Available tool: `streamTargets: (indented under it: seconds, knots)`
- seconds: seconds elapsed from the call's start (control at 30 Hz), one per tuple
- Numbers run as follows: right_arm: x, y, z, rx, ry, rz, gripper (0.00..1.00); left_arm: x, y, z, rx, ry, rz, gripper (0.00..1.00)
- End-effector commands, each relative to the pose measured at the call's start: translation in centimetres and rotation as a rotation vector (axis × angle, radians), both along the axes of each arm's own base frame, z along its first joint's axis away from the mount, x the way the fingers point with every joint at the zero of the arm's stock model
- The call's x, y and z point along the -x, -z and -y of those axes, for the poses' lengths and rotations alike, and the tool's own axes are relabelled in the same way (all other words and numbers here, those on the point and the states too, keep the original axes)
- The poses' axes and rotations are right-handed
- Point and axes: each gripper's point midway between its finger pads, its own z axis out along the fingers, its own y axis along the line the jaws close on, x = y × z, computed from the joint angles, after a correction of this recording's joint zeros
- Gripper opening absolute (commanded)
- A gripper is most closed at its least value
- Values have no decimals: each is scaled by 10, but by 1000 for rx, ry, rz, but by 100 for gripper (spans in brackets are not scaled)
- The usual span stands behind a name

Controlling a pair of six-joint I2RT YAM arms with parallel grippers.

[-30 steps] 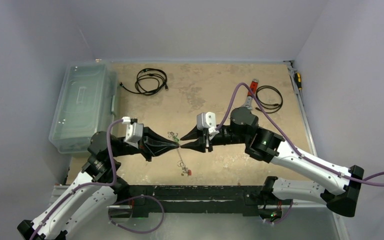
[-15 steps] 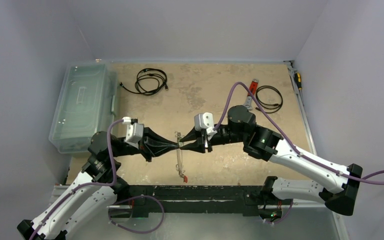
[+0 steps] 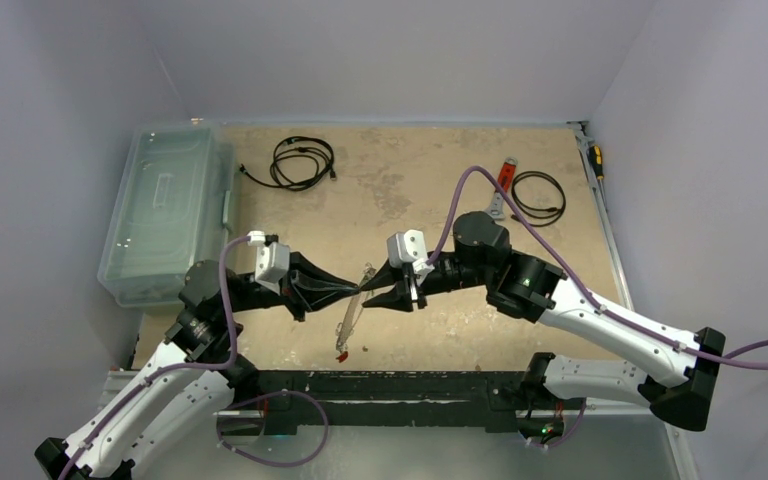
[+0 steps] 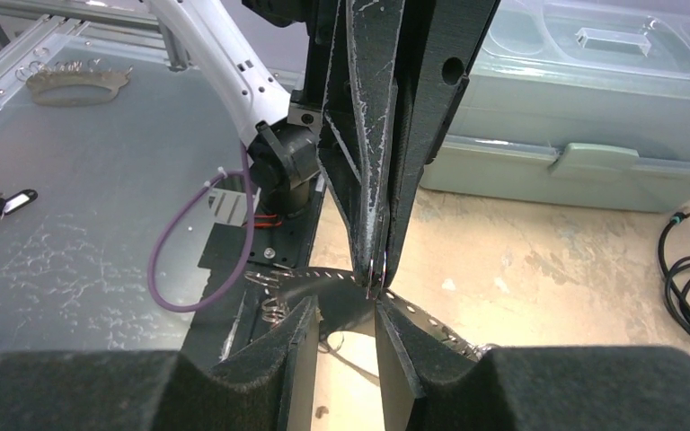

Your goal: Put the keys on the keyring

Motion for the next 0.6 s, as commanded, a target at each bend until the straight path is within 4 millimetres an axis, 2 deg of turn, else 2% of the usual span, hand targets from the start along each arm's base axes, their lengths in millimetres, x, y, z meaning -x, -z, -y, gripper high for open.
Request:
streamTargets:
  seconds: [0.0, 0.17, 0.23, 0.43, 0.57]
  knots:
    - [2, -26, -3, -59, -25, 47, 33, 2, -22, -2, 41, -5, 63, 0]
    - [-6, -30, -5, -72, 12, 67, 33, 3, -22, -2, 44, 1, 66, 0]
    - [-3, -32, -6, -80, -3, 67, 32, 4, -22, -2, 44, 3, 66, 0]
    - [-4, -27, -9, -58, -9, 48, 23, 4, -23, -2, 47, 5, 69, 0]
    - [-6, -26, -12, -60, -8, 51, 21, 5, -23, -2, 47, 7, 68, 0]
